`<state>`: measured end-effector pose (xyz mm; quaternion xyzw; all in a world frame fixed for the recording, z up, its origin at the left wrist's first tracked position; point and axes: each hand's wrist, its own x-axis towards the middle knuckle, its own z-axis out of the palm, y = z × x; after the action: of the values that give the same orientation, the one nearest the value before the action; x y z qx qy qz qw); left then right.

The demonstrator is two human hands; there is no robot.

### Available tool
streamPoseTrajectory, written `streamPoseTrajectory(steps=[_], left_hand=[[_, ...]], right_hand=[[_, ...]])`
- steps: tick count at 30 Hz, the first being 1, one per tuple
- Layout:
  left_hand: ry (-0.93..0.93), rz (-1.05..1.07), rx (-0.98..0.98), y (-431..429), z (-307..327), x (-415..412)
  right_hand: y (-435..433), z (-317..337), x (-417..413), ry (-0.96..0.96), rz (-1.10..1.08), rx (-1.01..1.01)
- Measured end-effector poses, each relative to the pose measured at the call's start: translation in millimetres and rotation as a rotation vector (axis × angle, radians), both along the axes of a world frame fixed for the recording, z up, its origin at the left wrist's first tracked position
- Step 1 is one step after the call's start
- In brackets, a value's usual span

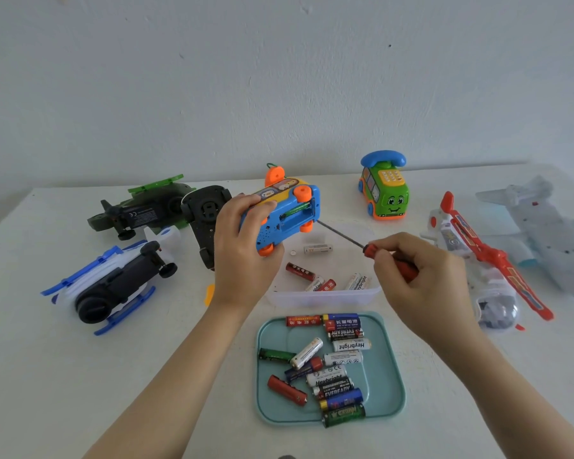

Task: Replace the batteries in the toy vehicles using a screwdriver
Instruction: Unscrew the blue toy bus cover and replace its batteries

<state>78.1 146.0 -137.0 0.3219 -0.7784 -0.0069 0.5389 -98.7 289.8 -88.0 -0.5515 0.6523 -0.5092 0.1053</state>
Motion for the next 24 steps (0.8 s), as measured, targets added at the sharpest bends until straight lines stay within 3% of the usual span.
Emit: streamPoseTrajectory(steps=[10,24], left_hand=[[0.136,-0.080,0.130,10.3,12.9,-0.6],[0.039,-0.092,0.152,6.3,7.5,-1.9]], right_hand=[[-19.5,-1.4,5.9,0.016,0.023,-0.038],[-4.9,-9.9,6.2,0.001,0.139,0.048]])
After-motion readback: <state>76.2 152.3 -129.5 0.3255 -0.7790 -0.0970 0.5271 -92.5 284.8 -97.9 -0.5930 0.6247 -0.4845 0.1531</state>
